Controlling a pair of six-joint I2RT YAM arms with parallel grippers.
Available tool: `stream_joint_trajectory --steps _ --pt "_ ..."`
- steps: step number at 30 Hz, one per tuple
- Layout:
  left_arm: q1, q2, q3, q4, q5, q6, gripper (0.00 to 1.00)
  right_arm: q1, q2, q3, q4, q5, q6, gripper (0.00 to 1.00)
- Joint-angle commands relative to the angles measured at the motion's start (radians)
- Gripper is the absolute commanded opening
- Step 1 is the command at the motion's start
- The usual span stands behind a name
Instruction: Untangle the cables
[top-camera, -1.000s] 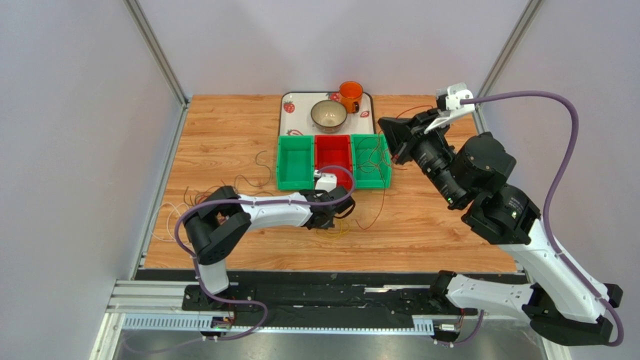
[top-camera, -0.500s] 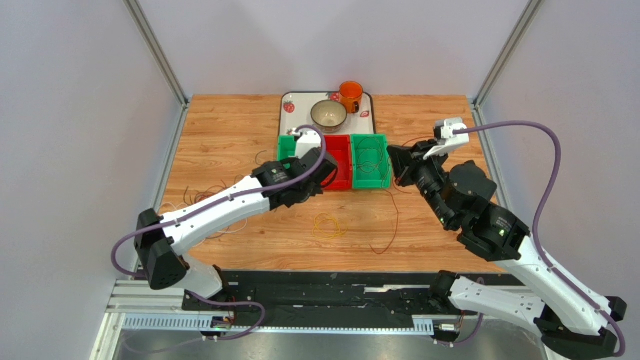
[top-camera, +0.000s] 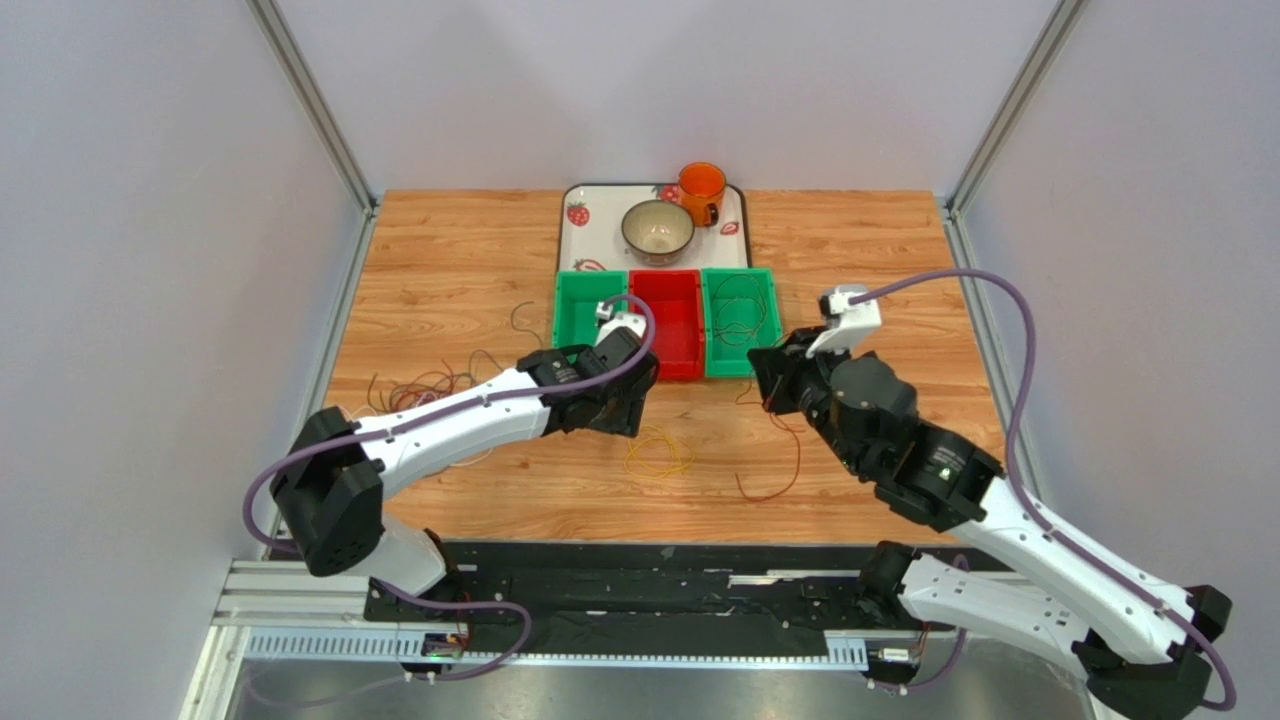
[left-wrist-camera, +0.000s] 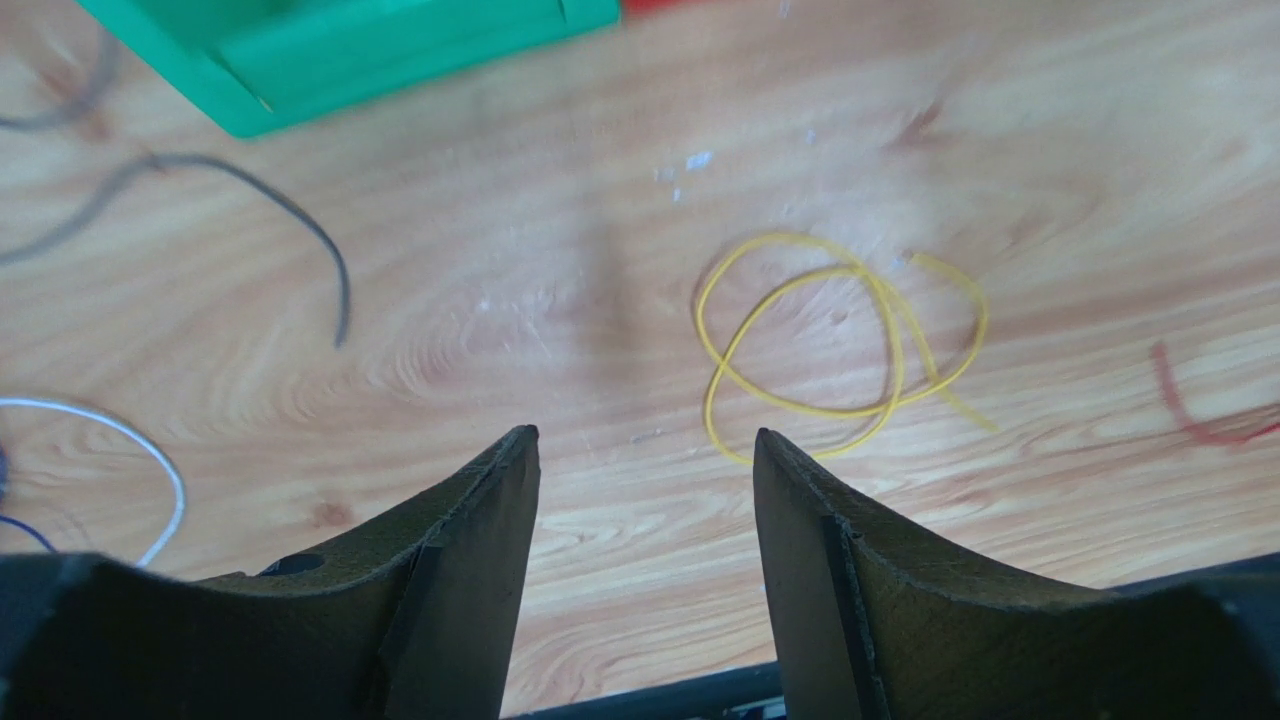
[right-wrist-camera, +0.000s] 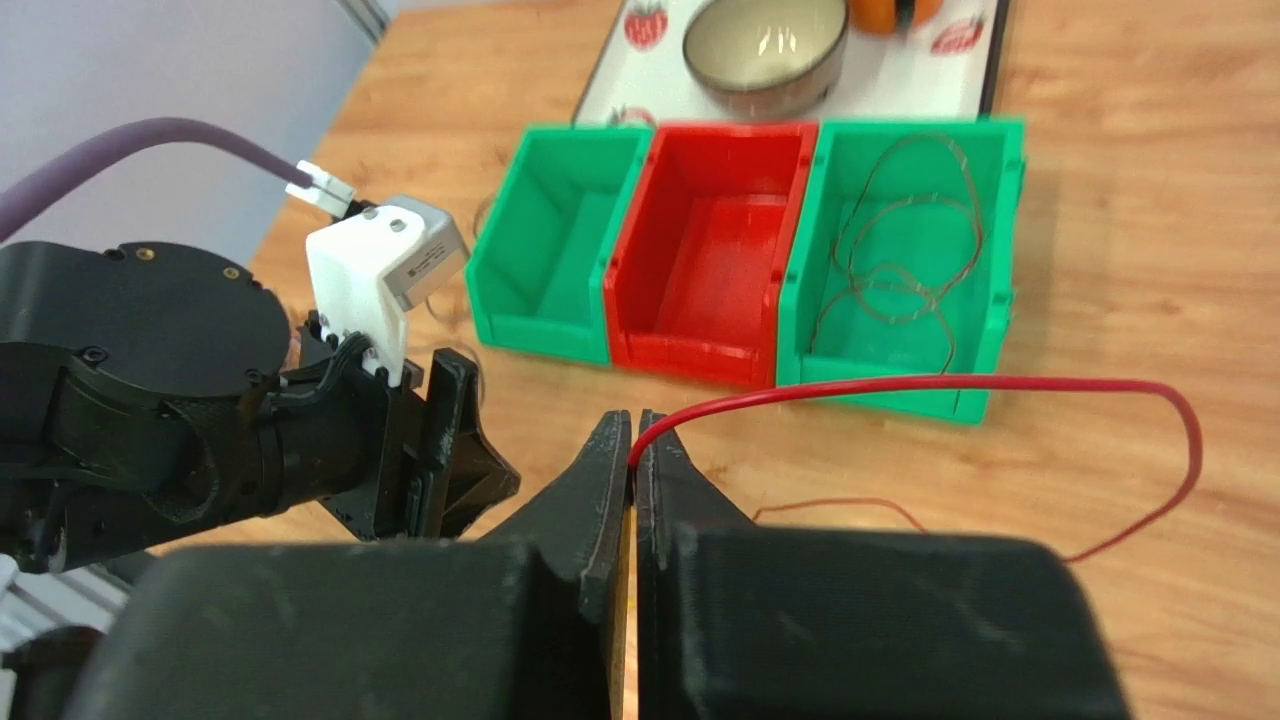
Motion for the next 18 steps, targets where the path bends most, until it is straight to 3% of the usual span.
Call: stream_joint_trajectory --steps 1,9,18 --pt "-0.002 0.029 -0.044 0.123 0.084 0.011 0.61 -0.003 0.029 -0.075 0.037 -0.056 0.073 0.00" --pt "-0.002 0.193 -0.048 0.212 0.154 0.041 0.59 -0.003 0.072 -0.275 0.160 -0.021 0.101 0.00" --pt "-0.010 0.244 -0.056 0.181 0.150 -0.009 0.54 -0.003 0.213 -0.313 0.215 -0.005 0.084 0.00"
